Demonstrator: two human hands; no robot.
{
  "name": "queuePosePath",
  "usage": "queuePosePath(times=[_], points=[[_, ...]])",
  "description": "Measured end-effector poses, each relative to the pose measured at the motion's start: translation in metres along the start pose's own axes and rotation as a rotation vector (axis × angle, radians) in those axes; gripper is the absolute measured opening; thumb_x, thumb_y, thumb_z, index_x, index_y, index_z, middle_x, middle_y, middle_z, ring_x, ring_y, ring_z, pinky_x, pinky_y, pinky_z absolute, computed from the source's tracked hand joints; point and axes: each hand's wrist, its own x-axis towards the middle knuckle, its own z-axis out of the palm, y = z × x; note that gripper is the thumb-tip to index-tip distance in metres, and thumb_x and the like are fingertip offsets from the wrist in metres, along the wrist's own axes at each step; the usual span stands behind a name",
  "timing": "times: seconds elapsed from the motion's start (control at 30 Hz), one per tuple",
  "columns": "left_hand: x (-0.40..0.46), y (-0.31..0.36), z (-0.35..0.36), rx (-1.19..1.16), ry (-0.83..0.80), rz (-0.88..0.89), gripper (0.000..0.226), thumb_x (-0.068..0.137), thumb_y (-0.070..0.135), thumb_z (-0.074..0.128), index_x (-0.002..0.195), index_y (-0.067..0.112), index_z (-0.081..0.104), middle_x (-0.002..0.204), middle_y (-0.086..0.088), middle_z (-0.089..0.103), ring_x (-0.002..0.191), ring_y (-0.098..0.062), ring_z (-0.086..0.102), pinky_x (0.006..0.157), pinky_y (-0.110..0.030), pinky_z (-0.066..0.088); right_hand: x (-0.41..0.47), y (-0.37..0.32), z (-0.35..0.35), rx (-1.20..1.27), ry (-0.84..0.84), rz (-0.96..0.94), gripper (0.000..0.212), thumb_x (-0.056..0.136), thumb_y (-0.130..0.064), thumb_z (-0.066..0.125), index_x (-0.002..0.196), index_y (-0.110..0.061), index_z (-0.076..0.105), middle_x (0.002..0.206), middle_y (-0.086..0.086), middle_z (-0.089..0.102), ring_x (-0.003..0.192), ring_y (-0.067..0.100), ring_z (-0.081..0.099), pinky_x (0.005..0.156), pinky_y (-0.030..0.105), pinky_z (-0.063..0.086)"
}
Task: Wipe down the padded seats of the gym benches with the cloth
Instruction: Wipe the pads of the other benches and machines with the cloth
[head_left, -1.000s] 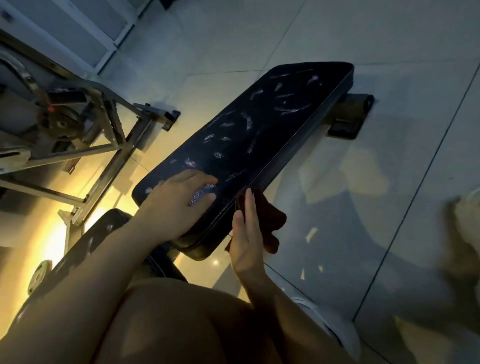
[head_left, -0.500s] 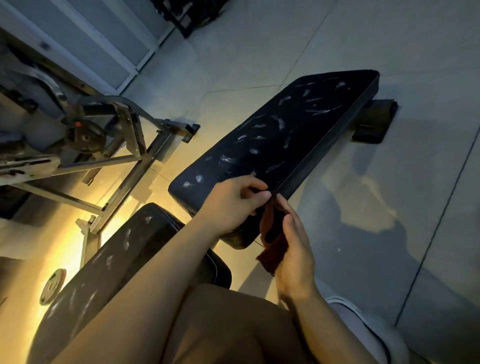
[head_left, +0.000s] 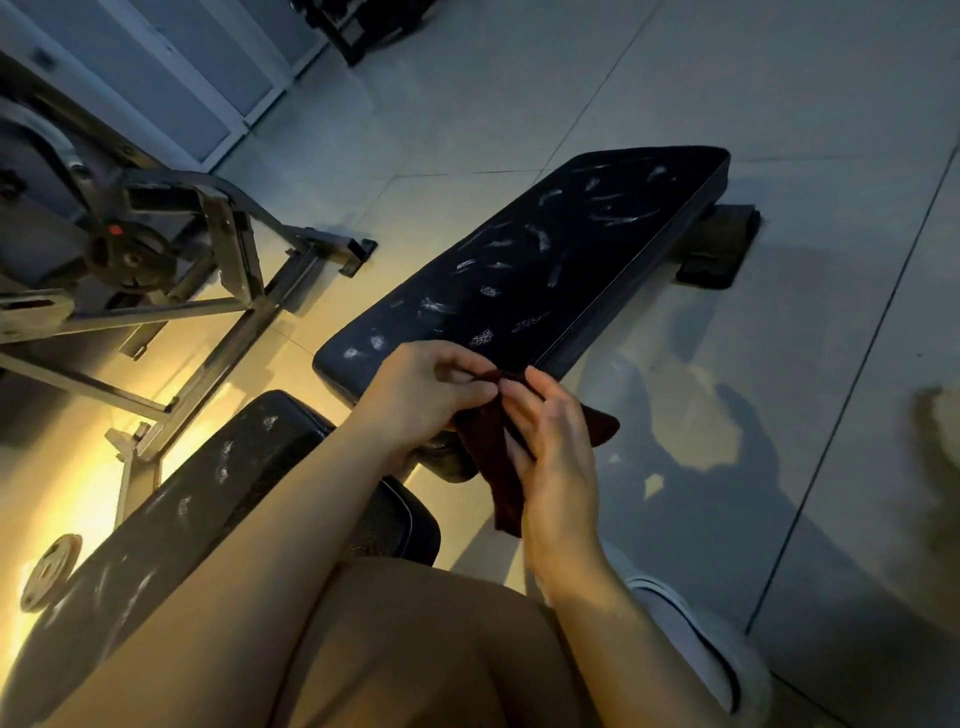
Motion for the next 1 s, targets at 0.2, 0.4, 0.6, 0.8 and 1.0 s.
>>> queuePosePath(times=[0.2,0.4,0.6,0.8,1.0], points=[[-0.009,-0.001,-0.009,0.14,-0.036,0.149,0.018,0.093,0.016,0.06,0.091,0.033,0.063,0.092,0.005,0.065,0.087,-0.006,0.062,0.079,-0.024,0.049,0.043,0.0,-0.06,-0.724,0.047,0.124,0.05,0.093,0.002,0.054,0.125,-0.035,0.055,0.125,-0.011,0.045,0.105,0.016,0.061,0.092,0.035,0.054],[-0.012,-0.004,-0.018,0.177,-0.14,0.192,0.016,0.09,0.016,0.06,0.094,0.032,0.063,0.087,0.007,0.067,0.084,-0.007,0.065,0.077,-0.027,0.053,0.046,0.021,-0.082,-1.022,0.124,0.054,0.012,0.09,-0.009,0.065,0.099,-0.017,0.068,0.107,0.001,0.055,0.089,0.014,0.056,0.069,0.018,0.039],[-0.023,-0.024,-0.024,0.295,-0.332,0.031,0.019,0.09,0.015,0.065,0.093,0.034,0.064,0.08,0.01,0.065,0.074,-0.004,0.063,0.069,-0.024,0.053,0.053,0.006,-0.071,-0.954,0.485,-0.212,0.016,0.096,-0.016,0.056,0.111,-0.016,0.062,0.095,-0.003,0.06,0.085,0.014,0.058,0.07,0.022,0.042],[-0.027,-0.029,-0.026,0.63,-0.216,0.065,0.031,0.092,0.02,0.063,0.086,0.047,0.049,0.088,0.014,0.061,0.083,-0.001,0.058,0.08,-0.027,0.049,0.059,0.023,0.003,-0.356,0.346,-0.01,0.073,0.098,-0.031,0.055,0.155,-0.026,0.01,0.156,0.002,0.031,0.14,0.014,0.035,0.105,0.02,0.035],[-0.021,-0.043,-0.036,0.586,-0.198,0.042,0.033,0.089,0.014,0.066,0.083,0.043,0.053,0.089,0.014,0.06,0.083,-0.001,0.058,0.07,-0.012,0.042,0.058,0.051,0.032,-0.387,0.293,-0.022,0.056,0.107,-0.036,0.025,0.154,-0.032,-0.003,0.164,-0.004,-0.003,0.142,-0.001,-0.004,0.122,0.034,0.005]])
